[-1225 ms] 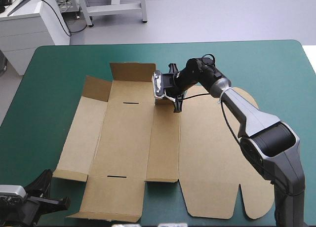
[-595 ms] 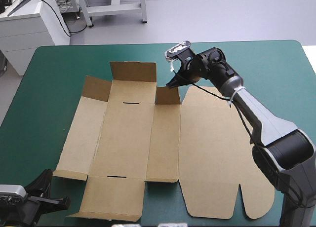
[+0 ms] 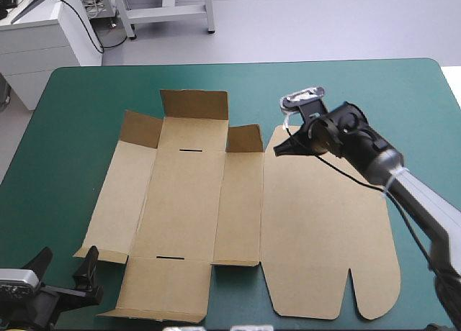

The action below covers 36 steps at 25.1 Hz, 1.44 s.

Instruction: Fold the box

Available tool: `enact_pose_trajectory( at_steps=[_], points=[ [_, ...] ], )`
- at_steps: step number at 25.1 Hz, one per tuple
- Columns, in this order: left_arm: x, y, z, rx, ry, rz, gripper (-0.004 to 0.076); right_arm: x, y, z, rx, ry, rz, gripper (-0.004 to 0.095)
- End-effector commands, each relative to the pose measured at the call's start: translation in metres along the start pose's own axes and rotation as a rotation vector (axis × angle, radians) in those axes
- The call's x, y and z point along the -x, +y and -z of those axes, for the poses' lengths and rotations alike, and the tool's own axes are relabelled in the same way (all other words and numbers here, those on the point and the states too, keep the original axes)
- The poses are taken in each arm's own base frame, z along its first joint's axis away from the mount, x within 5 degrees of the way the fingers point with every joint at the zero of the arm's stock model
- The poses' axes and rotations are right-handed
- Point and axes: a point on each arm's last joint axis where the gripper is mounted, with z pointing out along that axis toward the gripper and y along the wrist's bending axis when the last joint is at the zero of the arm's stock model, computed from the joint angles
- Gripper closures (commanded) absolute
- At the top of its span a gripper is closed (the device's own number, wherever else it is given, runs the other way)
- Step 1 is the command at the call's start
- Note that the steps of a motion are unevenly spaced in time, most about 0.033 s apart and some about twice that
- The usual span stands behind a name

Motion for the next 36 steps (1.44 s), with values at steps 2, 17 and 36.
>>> enact_pose_trajectory(
  at_steps=[2, 17, 36],
  points=[
    [0.016, -0.001, -0.006, -0.007, -0.060, 0.013, 0.0122, -0.029, -0.007, 0.057, 0.064, -0.159, -0.035, 0.0908],
    [0.103, -0.003, -0.067, 0.048, 0.238, -0.042, 0.0122, -0.166, -0.025, 0.123, 0.109, -0.275, -0.078, 0.0908],
    [0.071, 0.058, -0.202, -0.088, 0.730, 0.115, 0.0125, -0.286, -0.028, 0.168, 0.263, -0.554, 0.009, 0.0908]
  ],
)
